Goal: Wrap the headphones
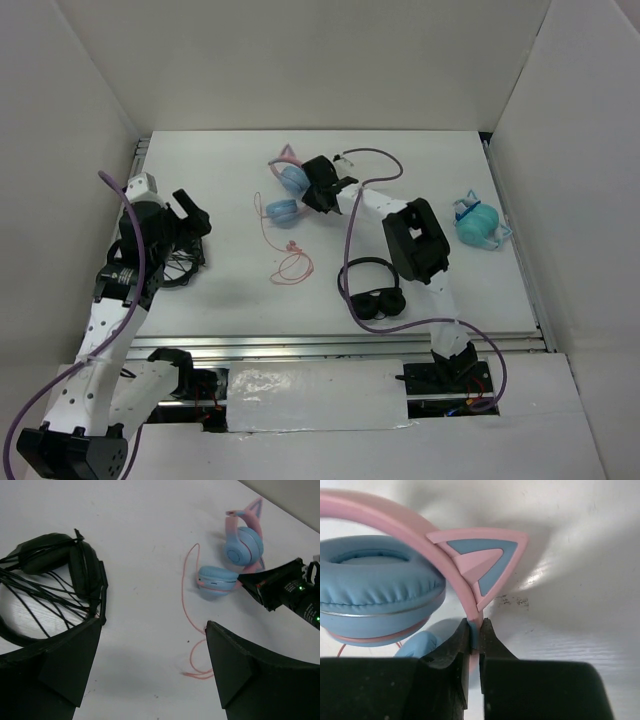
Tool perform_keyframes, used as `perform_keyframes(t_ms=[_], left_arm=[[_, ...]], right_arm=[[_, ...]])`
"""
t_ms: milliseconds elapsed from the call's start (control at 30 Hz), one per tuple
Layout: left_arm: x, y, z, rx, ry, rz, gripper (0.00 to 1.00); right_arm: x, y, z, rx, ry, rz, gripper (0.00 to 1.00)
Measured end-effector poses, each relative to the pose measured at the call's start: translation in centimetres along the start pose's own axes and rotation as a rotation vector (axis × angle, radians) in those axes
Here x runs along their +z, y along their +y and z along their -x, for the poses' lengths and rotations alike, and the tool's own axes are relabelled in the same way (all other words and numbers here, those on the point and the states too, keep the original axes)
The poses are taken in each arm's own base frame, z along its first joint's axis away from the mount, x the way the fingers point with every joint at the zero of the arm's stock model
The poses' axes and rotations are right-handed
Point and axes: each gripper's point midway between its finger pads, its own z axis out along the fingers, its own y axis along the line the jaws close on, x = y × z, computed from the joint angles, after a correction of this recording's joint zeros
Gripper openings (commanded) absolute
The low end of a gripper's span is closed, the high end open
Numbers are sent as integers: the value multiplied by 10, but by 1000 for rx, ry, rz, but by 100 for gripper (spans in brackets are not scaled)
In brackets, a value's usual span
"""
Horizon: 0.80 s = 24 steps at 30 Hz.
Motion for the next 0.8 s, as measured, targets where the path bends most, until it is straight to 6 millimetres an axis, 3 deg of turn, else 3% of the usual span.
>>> perform_keyframes(t_ms=[100, 300, 467, 600, 800], left_arm=[[0, -14, -4, 20, 29, -74, 99], [1, -43, -10, 57, 75, -233, 99], [0, -68, -14, 105, 105, -368, 99], [1, -84, -20, 147, 135, -462, 99], [-10, -117, -25, 239, 166, -640, 99]], right_arm=[[-16, -1, 12, -184, -44, 53, 0], [-77, 3, 50, -535, -168, 134, 0], [-150, 14, 80, -798, -325, 220, 0], [-186, 12, 77, -1020, -377, 255, 0], [-210, 3, 59, -1327, -333, 313, 0]])
